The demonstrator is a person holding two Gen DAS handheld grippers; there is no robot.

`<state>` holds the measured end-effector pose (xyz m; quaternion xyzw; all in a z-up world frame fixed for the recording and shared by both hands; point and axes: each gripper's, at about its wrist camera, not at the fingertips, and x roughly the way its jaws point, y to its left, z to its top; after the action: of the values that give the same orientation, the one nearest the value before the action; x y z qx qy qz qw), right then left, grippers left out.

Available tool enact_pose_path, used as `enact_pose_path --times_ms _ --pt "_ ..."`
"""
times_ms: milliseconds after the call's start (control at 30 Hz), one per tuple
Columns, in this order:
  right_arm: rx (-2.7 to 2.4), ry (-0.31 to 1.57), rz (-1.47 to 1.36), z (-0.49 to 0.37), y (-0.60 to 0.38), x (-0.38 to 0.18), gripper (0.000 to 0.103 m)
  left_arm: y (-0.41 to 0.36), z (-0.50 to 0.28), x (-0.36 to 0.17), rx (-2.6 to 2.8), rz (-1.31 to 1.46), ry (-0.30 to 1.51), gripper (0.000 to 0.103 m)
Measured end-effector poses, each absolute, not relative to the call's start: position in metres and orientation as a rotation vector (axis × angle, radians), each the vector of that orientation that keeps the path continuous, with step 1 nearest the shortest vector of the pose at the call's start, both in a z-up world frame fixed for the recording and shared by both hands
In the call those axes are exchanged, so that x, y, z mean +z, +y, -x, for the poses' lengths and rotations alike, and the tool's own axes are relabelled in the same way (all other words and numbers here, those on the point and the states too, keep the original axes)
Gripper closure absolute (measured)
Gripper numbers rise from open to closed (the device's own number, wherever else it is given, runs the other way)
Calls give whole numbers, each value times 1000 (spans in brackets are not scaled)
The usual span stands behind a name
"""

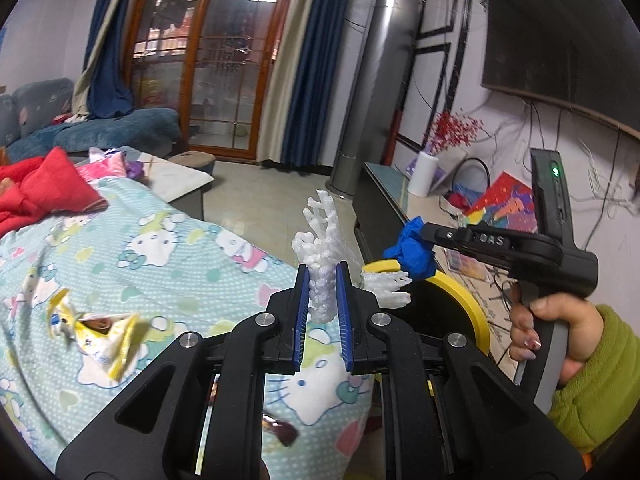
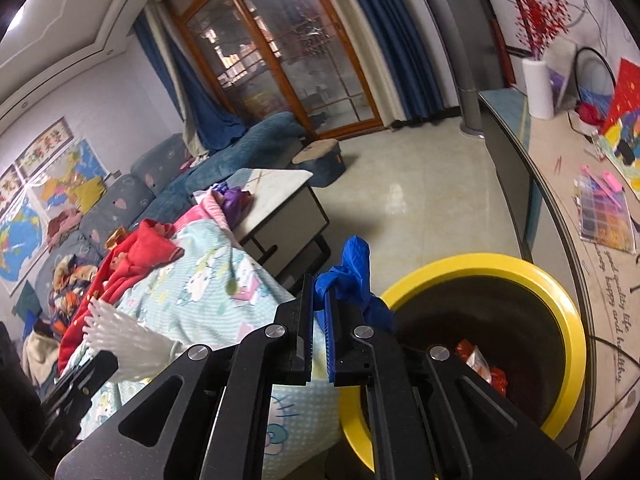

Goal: Collect trash
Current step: 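Carry the blue cloth and white net bag over the yellow-rimmed bin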

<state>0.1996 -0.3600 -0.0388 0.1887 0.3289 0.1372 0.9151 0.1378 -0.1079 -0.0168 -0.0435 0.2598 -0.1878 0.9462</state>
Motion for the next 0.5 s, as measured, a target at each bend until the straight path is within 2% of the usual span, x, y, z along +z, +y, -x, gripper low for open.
enact_pose_path --times_ms 500 --pt "192 755 -480 -213 -400 -71 98 -169 -148 -41 -462 -29 596 94"
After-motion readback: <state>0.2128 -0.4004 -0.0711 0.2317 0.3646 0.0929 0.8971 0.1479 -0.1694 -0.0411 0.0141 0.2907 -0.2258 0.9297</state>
